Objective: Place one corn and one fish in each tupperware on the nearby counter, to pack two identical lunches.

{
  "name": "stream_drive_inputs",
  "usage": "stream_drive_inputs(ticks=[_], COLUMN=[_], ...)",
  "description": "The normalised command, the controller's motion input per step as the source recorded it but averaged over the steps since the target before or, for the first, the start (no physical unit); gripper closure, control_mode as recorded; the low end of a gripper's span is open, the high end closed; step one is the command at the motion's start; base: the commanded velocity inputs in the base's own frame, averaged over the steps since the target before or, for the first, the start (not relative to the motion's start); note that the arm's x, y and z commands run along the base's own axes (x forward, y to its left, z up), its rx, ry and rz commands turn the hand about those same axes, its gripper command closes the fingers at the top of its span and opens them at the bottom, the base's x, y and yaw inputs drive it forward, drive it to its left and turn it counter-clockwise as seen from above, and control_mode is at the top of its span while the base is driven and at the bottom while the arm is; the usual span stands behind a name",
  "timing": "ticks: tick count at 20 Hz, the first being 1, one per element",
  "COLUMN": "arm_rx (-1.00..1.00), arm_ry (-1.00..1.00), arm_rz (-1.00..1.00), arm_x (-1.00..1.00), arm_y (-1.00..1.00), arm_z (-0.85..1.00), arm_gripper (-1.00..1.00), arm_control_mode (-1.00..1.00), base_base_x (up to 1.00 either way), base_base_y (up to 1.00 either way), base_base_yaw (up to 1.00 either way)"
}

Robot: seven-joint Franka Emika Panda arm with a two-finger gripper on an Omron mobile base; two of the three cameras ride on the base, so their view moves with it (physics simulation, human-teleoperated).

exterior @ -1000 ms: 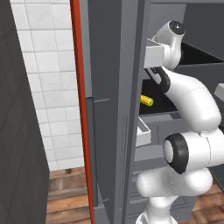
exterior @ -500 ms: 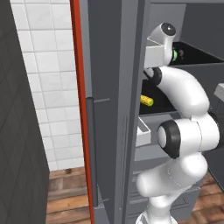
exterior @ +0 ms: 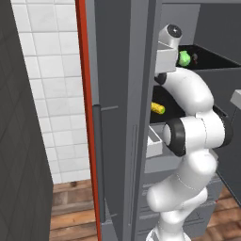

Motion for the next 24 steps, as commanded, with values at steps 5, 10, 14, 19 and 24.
stream_drive_inputs(ticks=[5, 10, 14, 19, 24], arm_rx=[-0.02, -0.07, -0.03, 0.00, 0.04], arm_ry=[0.00, 0.00, 0.00, 0.01, -0.03], arm_rz=[-0.01, -0.06, -0.06, -0.10, -0.09], arm_x=[0.16, -0.12, 0.00, -0.42, -1.00], arm_y=[0.02, 0.04, 0.00, -0.31, -0.81], arm_z=[-0.42, -0.81, -0.71, -0.47, -0.22], arm_gripper=[-1.00, 1.00, 1.00, 1.00, 1.00], arm_control_mode=[-1.00, -1.00, -1.00, -1.00, -1.00], base_base_x=[0.00, 0.00, 0.00, 0.00, 0.00], base_base_y=[0.00, 0.00, 0.00, 0.00, 0.00], base_base_yaw=[0.00, 0.00, 0.00, 0.00, 0.00])
